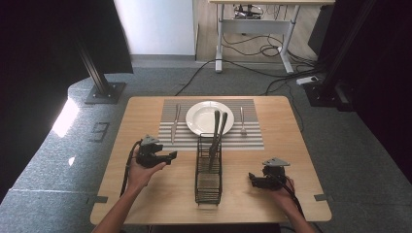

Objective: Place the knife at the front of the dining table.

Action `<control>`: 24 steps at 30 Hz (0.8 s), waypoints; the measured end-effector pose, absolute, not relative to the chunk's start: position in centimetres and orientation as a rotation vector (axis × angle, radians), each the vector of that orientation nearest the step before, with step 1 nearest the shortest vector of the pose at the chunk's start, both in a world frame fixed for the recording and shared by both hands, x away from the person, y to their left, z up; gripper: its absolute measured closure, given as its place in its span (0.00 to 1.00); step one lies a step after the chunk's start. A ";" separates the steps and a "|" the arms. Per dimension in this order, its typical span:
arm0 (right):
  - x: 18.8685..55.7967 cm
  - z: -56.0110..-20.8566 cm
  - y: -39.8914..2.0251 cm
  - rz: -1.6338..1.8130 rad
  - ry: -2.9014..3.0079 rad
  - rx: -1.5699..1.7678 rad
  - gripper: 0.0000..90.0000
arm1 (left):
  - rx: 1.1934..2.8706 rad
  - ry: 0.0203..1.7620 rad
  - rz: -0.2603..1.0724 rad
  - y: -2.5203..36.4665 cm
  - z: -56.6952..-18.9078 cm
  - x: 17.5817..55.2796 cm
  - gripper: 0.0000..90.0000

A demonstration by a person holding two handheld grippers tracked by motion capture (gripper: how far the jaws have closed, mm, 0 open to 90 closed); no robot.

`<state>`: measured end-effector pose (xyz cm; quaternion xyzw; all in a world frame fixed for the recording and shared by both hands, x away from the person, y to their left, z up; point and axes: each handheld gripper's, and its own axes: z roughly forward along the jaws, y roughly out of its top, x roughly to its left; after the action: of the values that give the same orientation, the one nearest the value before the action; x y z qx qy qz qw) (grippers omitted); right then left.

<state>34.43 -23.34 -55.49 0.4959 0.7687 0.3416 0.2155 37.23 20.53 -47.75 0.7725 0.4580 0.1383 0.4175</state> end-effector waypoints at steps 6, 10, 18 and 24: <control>34.4 -55.5 -23.3 0.947 2.131 1.375 0.15 | 1.926 1.105 0.312 20.9 -47.4 34.2 0.30; 34.4 -55.5 -23.3 0.947 2.131 1.376 0.15 | 1.923 1.094 0.294 21.4 -47.7 32.6 0.30; 34.4 -55.5 -23.3 0.947 2.131 1.376 0.15 | 1.941 1.103 0.275 22.6 -48.9 30.1 0.30; 34.4 -55.5 -23.3 0.947 2.130 1.377 0.15 | 1.963 1.085 0.309 22.5 -48.9 29.3 0.30</control>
<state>34.43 -23.35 -55.49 0.4966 0.7683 0.3414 0.2156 29.33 22.49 -48.94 0.7849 0.4337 0.1237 0.4249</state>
